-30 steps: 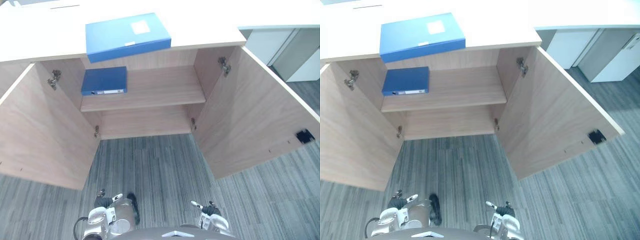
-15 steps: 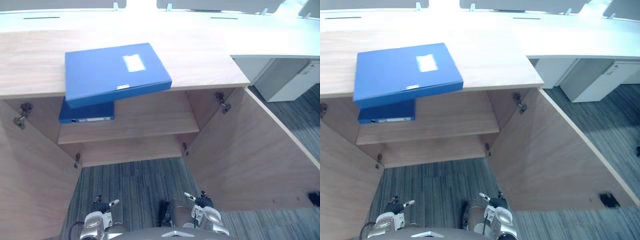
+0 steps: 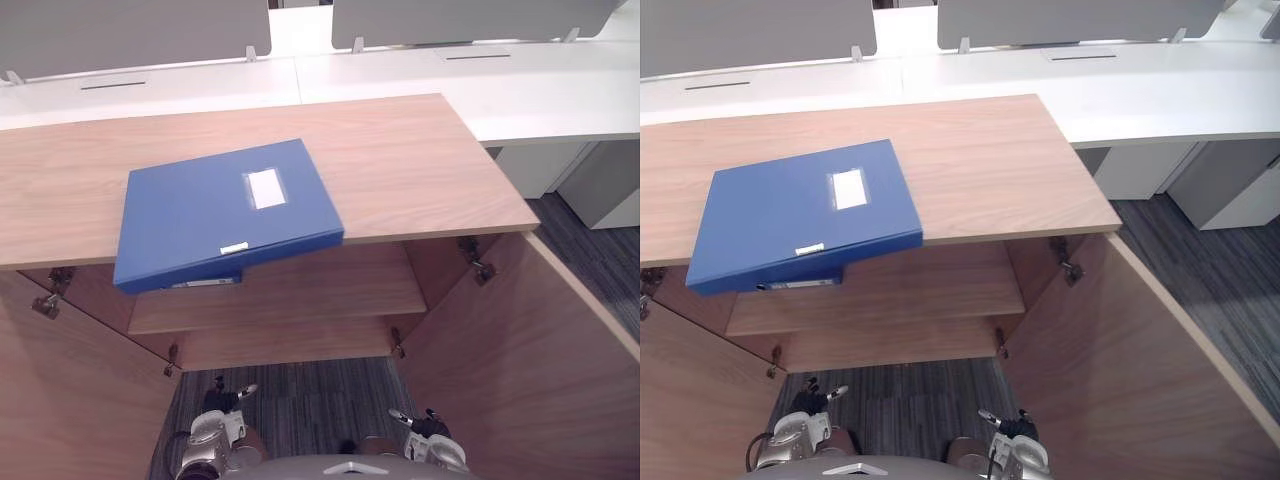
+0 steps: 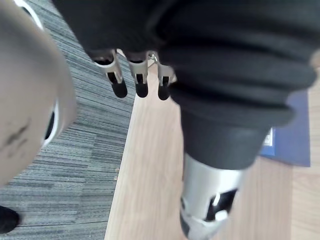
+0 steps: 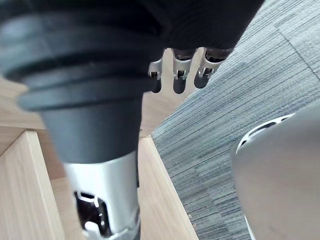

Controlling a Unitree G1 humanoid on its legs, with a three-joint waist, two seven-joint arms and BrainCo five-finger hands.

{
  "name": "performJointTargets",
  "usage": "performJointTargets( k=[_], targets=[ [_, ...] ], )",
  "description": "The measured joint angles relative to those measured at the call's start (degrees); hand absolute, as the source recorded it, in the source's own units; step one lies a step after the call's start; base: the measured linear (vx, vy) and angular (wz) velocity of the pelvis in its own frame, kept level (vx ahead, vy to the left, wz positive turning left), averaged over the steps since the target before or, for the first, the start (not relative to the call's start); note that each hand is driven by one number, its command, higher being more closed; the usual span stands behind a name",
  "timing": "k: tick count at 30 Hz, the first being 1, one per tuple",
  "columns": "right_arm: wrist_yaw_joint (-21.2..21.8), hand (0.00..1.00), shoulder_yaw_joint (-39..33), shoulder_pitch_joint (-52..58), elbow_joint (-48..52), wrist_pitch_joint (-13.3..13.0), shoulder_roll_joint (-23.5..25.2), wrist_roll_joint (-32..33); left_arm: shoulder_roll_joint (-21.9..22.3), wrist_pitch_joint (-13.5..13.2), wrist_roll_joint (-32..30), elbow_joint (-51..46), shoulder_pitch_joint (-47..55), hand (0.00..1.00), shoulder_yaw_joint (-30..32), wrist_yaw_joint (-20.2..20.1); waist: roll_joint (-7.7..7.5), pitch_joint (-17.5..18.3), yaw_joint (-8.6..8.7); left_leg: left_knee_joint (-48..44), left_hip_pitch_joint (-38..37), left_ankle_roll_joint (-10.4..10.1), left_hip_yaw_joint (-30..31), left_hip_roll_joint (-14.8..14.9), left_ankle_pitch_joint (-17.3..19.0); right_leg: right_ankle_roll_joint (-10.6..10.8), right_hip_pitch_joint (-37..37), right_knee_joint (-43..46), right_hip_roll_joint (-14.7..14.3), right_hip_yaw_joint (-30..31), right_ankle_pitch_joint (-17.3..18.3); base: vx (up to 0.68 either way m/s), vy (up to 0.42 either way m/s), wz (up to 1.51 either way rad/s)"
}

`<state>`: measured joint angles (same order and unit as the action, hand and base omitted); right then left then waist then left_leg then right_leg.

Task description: Walk over to the cabinet, pick up the folder, carry it to the office cabinet, place the folder inside the office cabinet, then close the office cabinet door

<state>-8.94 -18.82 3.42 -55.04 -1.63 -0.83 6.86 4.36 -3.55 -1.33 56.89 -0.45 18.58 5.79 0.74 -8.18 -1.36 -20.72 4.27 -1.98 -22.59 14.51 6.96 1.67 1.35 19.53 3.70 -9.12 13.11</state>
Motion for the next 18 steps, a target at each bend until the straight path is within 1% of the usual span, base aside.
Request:
performJointTargets(
  k=[2,3,5,7,9,12,14,18],
  targets=[
    [0.00,0.00,-0.53,0.81,-0.05,0.31,0.92,-0.03,-0.80,0.09,-0.02,0.10,0.24,0.00,0.07,0.03,-1.54,0.90,-0.28,3.70,-1.76,-0.03,-1.14,-2.37,-0.03,1.29,-0.91,-2.37,1.53,0.47,-0.96,0.17,0.189,0.01],
    [0.00,0.00,-0.58,1.02,-0.04,0.32,1.31,-0.05,-1.10,0.19,-0.03,0.39,0.45,0.00,0.05,0.01,-1.90,1.05,-0.19,5.15,-3.31,0.02,-1.49,-3.51,-0.06,1.86,-2.31,-3.65,2.24,0.59,-1.43,0.12,0.165,-0.05],
    [0.01,0.00,-0.66,1.11,-0.05,0.32,1.42,-0.16,-1.17,0.19,-0.07,0.38,1.05,0.00,-0.08,0.01,-1.86,1.12,-0.03,7.36,-5.66,0.12,-2.09,-5.02,-0.31,2.51,-4.20,-5.29,3.09,0.80,-1.84,0.07,0.110,-0.04],
    [0.02,0.00,-1.07,1.31,-0.05,0.31,1.46,-0.49,-1.21,0.19,-0.08,0.40,1.64,0.00,-0.31,0.00,-1.65,1.70,-0.03,10.42,-7.11,0.18,-2.58,-6.20,-1.48,2.95,-4.80,-6.71,3.55,1.05,-2.56,0.02,0.063,-0.06],
    [0.02,0.00,-1.68,1.35,-0.13,0.32,1.60,-0.54,-1.55,0.20,-0.12,0.51,1.96,0.00,-1.07,0.00,-1.47,1.86,0.03,15.06,-8.49,-0.03,-2.56,-7.34,-4.09,2.93,-4.97,-8.20,3.71,0.83,-3.60,0.00,0.000,0.00],
    [0.02,0.00,-2.07,1.41,-0.96,0.32,1.43,-0.53,-2.20,0.19,-0.12,0.53,2.37,0.00,-2.09,0.03,-1.30,2.02,-0.05,20.00,-10.36,-0.21,-2.32,-8.17,-6.85,2.67,-5.44,-9.58,3.11,0.60,-4.55,-0.05,-0.012,0.04],
    [-0.01,0.00,-2.03,0.93,-2.17,0.23,0.99,-0.54,-2.56,0.20,-0.11,0.60,2.67,0.00,-3.30,0.13,-1.12,2.28,0.00,24.09,-11.61,-0.08,-1.44,-8.87,-9.44,2.64,-5.65,-10.25,2.73,0.01,-5.06,-0.09,-0.015,0.13],
    [-0.14,0.00,-1.17,0.88,-2.39,0.28,0.20,-0.57,-3.78,0.14,-0.11,-0.79,3.03,0.00,-6.95,1.52,-1.14,2.31,-0.15,25.44,-11.40,0.04,0.60,-9.55,-10.48,2.82,-5.69,-10.51,2.80,-1.14,-5.41,-0.11,0.004,0.23]
  ],
)
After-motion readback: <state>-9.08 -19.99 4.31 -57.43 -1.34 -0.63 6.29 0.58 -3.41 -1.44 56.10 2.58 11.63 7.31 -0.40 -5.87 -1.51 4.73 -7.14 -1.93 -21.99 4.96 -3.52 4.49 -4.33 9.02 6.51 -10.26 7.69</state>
